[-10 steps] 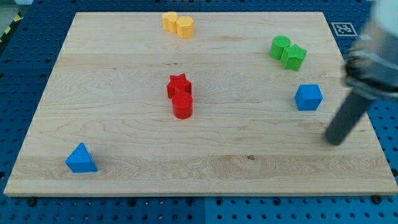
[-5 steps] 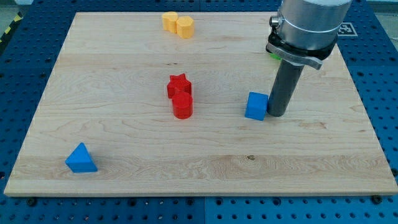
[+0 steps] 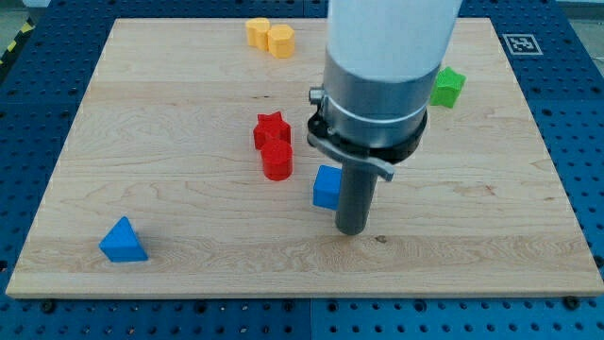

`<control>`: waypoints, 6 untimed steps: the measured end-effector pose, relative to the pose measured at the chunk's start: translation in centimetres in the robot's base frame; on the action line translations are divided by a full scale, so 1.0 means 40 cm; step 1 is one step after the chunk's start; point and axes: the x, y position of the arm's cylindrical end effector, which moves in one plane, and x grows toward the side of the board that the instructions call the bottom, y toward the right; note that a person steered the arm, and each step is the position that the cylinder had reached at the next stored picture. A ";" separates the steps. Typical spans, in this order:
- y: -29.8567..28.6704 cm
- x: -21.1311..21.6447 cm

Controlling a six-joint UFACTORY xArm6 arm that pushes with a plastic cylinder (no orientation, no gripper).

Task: Move the blue cube towards the blue triangle

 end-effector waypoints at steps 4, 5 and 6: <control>-0.131 -0.089; -0.212 -0.029; -0.154 -0.057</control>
